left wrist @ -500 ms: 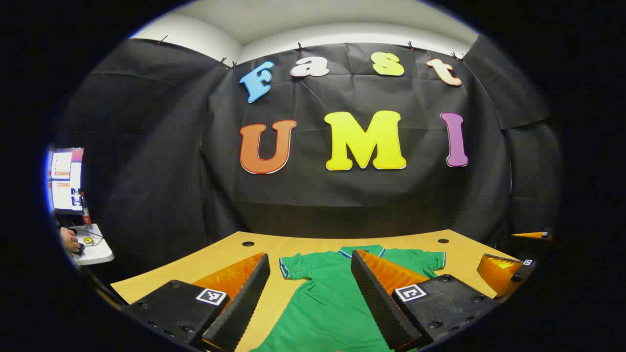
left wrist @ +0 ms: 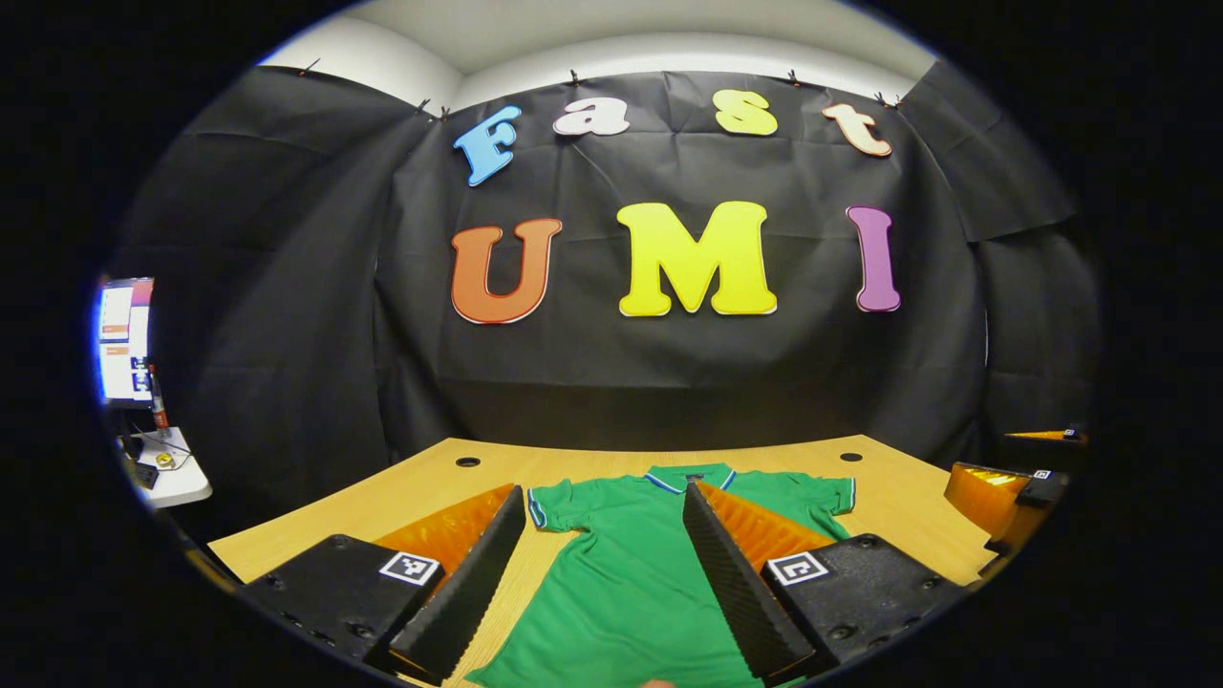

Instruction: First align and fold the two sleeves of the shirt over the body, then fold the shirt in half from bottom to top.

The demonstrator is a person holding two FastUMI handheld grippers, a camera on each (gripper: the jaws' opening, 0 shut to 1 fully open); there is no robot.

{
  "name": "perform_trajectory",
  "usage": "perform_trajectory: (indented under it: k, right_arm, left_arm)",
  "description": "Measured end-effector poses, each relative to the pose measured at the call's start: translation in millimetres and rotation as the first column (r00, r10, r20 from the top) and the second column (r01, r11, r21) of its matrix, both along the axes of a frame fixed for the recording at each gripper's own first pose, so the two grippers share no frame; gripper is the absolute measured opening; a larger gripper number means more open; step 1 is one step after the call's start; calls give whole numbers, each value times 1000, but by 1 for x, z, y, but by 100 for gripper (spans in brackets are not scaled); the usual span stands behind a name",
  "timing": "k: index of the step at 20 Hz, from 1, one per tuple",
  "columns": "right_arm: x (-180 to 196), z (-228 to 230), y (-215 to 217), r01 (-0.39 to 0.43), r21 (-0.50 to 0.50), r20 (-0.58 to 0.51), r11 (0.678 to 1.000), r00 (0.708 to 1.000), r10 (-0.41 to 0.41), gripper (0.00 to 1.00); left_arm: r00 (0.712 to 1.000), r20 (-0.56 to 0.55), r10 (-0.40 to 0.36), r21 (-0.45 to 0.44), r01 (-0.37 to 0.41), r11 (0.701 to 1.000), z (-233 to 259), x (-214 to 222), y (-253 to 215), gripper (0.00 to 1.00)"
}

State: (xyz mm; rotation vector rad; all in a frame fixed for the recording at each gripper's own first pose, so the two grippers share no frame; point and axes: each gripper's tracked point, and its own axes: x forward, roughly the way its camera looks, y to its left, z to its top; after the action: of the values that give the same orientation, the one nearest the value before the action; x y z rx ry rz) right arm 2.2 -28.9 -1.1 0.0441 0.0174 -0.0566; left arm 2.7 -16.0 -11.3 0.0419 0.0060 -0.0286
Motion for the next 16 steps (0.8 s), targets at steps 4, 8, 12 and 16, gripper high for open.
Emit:
perform_trajectory:
  k: [4,8,12,16]
  right_arm:
    - [5,-4,-4,2,-6,-10,1000,1000,-2,95]
    - [25,11,-18,35,-17,1,999,999,-35,96]
    - [70,30,-34,63,-47,-1,997,998,-63,95]
    - [133,11,-55,81,-38,-93,996,992,-85,95]
  left_arm:
    - [1000,-6,-4,19,5,1000,-6,2,-4,100]
    - [1000,-20,6,26,-6,1000,-12,6,-1,100]
    - [1000,-6,10,13,-10,1000,-7,7,3,100]
    - [999,-8,31,10,-31,999,-10,13,14,100]
